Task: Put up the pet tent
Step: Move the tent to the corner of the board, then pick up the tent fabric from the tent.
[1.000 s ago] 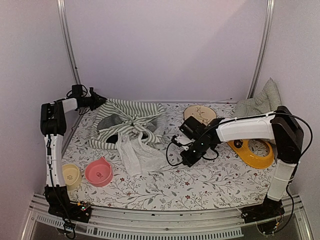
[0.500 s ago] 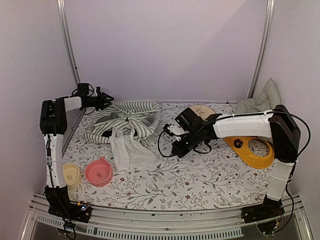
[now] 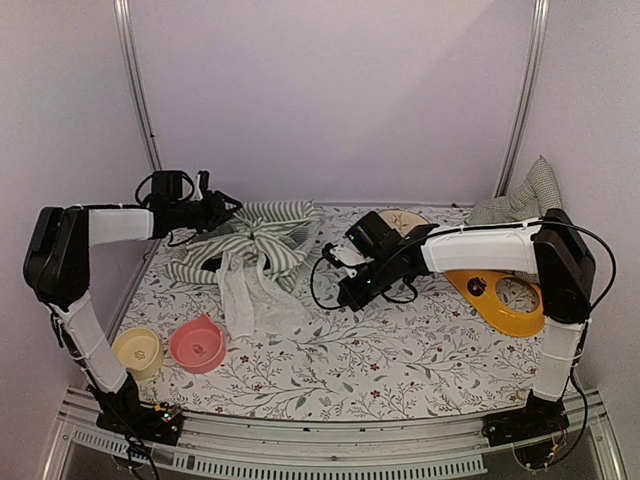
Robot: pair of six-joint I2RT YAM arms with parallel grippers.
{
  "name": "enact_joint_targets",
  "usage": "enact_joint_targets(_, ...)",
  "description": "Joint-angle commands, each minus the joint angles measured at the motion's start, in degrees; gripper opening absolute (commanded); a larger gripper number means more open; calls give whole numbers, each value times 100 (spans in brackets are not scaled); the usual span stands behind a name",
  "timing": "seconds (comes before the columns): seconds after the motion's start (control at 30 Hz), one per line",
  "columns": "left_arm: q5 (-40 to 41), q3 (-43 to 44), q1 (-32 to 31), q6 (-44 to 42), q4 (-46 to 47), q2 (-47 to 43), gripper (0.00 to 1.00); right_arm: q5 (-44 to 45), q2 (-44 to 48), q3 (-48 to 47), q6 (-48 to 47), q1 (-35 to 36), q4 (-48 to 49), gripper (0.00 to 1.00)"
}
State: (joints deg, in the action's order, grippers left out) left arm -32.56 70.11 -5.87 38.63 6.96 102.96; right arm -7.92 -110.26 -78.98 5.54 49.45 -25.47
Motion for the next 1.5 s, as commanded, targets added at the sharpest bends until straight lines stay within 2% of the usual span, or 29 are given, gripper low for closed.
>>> enact_joint_targets(0.0, 155, -1132, -831, 191, 993, -137, 46, -41, -78, -287, -58, 12, 402, 0)
enact_joint_targets(0.27, 373, -1964, -1641, 807, 2177, -109, 46, -42, -109, -400, -74, 21, 372, 0)
enact_joint_targets(0.33, 336, -2004, -1742, 908, 2348, -39, 41, -41, -114, -437, -71, 18, 356, 0)
enact_joint_targets(0.37, 311, -1995, -1795, 957, 2401, 14, 34, -34, -125, -462, -71, 18, 354, 0)
enact_joint_targets(0.47, 305, -2068, -1931, 1098, 2518, 97, 1, -16, -186, -598, -59, 13, 335, 0)
enact_joint_targets(0.63, 149, -2477, -2274, 1168, 2779, 123, 0, -192, -436, -1042, 37, 19, 420, 0)
enact_joint_targets(0.83, -27, -2867, -2515, 1557, 3438, 574, 0, -192, -1040, -1526, 125, 30, 647, 0)
enact_joint_targets(1.03, 85, -2851, -2402, 1605, 3342, 813, 0, -163, -981, -1274, 184, 32, 618, 0)
enact_joint_targets(1.47, 176, -2698, -2221, 1515, 3023, 887, 0, -178, -272, -507, 143, 30, -15, 49)
